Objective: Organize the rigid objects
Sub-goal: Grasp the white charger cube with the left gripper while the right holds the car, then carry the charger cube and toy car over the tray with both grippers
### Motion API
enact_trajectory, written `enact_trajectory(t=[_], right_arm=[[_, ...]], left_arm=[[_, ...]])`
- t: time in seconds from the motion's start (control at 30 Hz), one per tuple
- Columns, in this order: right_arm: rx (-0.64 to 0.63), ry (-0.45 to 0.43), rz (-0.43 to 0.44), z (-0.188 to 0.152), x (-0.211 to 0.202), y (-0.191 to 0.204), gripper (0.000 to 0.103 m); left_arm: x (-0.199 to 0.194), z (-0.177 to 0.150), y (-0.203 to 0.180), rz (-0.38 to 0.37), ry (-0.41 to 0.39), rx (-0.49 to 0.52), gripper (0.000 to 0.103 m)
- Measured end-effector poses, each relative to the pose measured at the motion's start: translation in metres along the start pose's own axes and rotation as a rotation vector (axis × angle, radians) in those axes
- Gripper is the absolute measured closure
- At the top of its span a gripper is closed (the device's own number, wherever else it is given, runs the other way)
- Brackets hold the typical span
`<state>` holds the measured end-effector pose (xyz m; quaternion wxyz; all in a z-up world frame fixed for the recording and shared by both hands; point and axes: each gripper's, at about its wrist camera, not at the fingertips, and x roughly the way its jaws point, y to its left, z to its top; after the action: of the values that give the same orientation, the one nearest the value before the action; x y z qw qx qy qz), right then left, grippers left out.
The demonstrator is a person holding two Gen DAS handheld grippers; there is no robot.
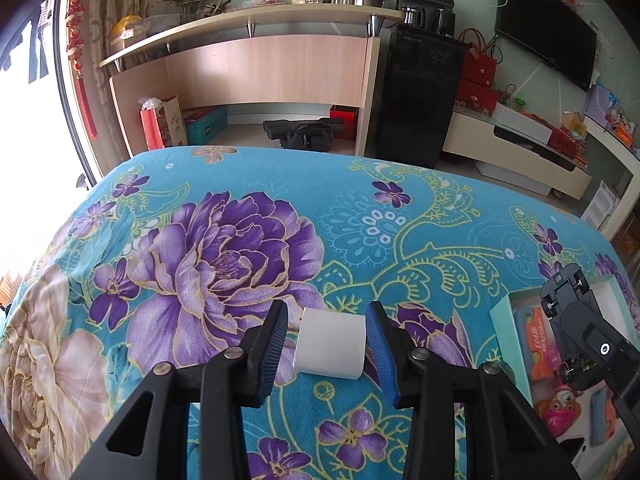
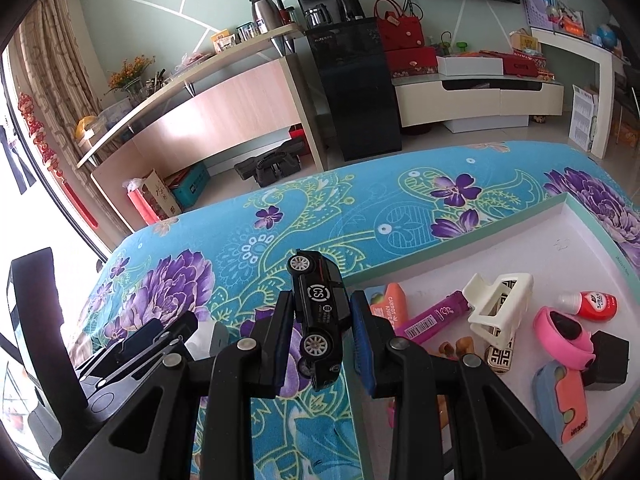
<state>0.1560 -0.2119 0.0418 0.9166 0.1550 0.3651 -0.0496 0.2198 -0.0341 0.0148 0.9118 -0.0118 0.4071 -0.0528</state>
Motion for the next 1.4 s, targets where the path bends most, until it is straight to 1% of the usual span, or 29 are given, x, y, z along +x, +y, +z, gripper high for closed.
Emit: enact_trajectory(t=[0.2, 0.27, 0.4, 0.47, 0.5, 0.57, 0.6, 0.8, 0.87, 1.03, 1.3, 1.33, 1.4], right_arm=[[0.011, 0.008, 0.005, 0.000, 0.001, -0.002, 0.073], [0.011, 0.011, 0.004, -0.001, 0.001, -0.002, 0.073], [0.014, 0.019, 0.003, -0.001, 0.004, -0.002, 0.073], [0.016, 0.021, 0.005, -0.001, 0.004, -0.003, 0.073], [0.017, 0.021, 0.005, -0.002, 0.004, -0.003, 0.073], [0.019, 0.023, 0.006, -0.002, 0.005, -0.003, 0.073], [0.020, 0.024, 0.006, -0.002, 0.005, -0.003, 0.073], [0.021, 0.031, 0.007, -0.003, 0.006, -0.003, 0.073], [0.021, 0.034, 0.006, -0.003, 0.007, -0.003, 0.073], [0.019, 0.039, 0.006, -0.003, 0.009, -0.003, 0.073], [0.019, 0.049, 0.005, -0.004, 0.011, -0.003, 0.073], [0.019, 0.050, 0.005, -0.004, 0.011, -0.003, 0.073], [0.018, 0.052, 0.005, -0.004, 0.012, -0.003, 0.073]], left_arm=[[0.000, -0.001, 0.005, -0.002, 0.004, -0.019, 0.061], [0.004, -0.002, 0.007, 0.006, 0.019, -0.024, 0.061], [0.017, -0.008, 0.011, 0.012, 0.078, -0.041, 0.060], [0.019, -0.009, 0.012, -0.002, 0.079, -0.048, 0.059], [0.019, -0.009, 0.012, 0.001, 0.080, -0.051, 0.057], [0.021, -0.009, 0.011, 0.013, 0.085, -0.049, 0.036], [0.021, -0.010, 0.011, 0.014, 0.087, -0.048, 0.034], [0.025, -0.011, 0.007, 0.003, 0.093, -0.035, 0.034], [0.026, -0.011, 0.005, 0.011, 0.091, -0.028, 0.031], [0.043, -0.018, 0.002, 0.026, 0.149, -0.014, 0.030], [0.046, -0.020, -0.001, 0.046, 0.129, 0.010, 0.030], [0.045, -0.019, -0.001, 0.042, 0.129, 0.009, 0.031], [0.044, -0.018, 0.000, 0.031, 0.126, 0.002, 0.040]])
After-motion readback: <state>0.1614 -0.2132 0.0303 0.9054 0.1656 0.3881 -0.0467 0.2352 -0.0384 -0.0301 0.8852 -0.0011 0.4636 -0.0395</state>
